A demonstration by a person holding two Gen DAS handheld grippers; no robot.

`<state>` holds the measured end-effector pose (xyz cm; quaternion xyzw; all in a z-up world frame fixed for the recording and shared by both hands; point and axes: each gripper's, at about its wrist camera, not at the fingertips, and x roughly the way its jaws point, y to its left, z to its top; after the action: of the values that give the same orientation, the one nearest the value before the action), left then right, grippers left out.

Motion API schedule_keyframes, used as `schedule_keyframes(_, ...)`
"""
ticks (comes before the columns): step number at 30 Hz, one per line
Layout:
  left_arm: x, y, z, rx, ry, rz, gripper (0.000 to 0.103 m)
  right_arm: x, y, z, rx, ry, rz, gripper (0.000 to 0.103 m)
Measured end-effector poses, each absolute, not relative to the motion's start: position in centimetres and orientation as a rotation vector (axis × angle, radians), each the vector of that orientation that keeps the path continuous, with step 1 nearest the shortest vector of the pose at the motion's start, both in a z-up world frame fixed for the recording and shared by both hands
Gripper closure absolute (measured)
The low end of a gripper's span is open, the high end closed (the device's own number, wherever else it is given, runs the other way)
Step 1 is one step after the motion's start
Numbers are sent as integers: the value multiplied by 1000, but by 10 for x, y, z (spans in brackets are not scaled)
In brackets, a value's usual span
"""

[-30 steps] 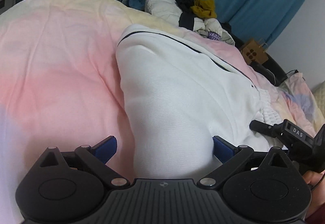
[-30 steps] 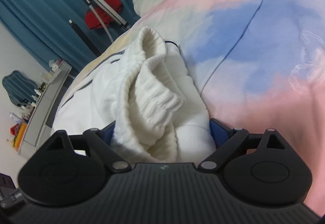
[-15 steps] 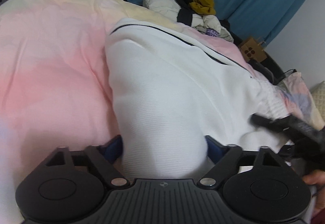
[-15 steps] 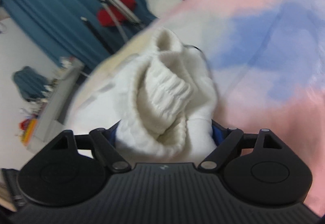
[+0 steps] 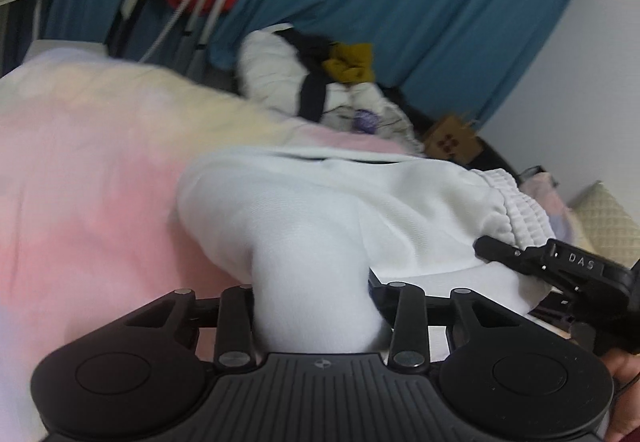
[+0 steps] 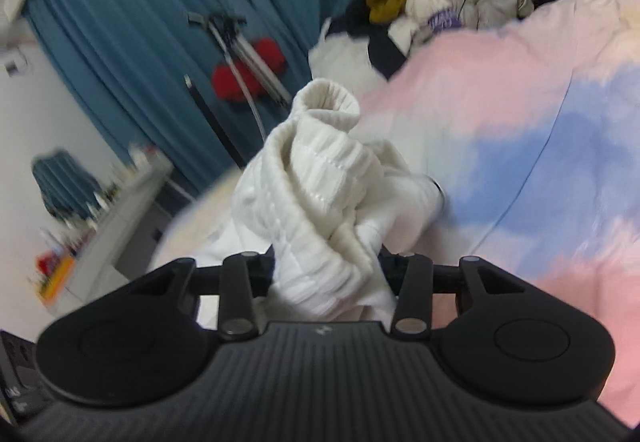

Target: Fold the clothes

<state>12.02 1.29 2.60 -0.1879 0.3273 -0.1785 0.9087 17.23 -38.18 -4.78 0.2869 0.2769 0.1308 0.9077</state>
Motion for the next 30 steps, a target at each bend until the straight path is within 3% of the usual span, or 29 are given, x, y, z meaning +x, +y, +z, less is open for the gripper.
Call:
schedule_keyframes(10,192,-204,78,-245,639,-653,64,154,-555,-1,709,400,61,59)
schedule_keyframes(17,248,-331,34,-176,680,-820,63,169,-659,-26,713,356,-155,59)
schedule_keyframes(25,281,-347,-76,-55,751,-887,61,181,-675,-135,695,449,-255,59)
schedule_keyframes(30,278,-332,-109,8,746,-898,55,169,-660,-178,701,487,-281,53)
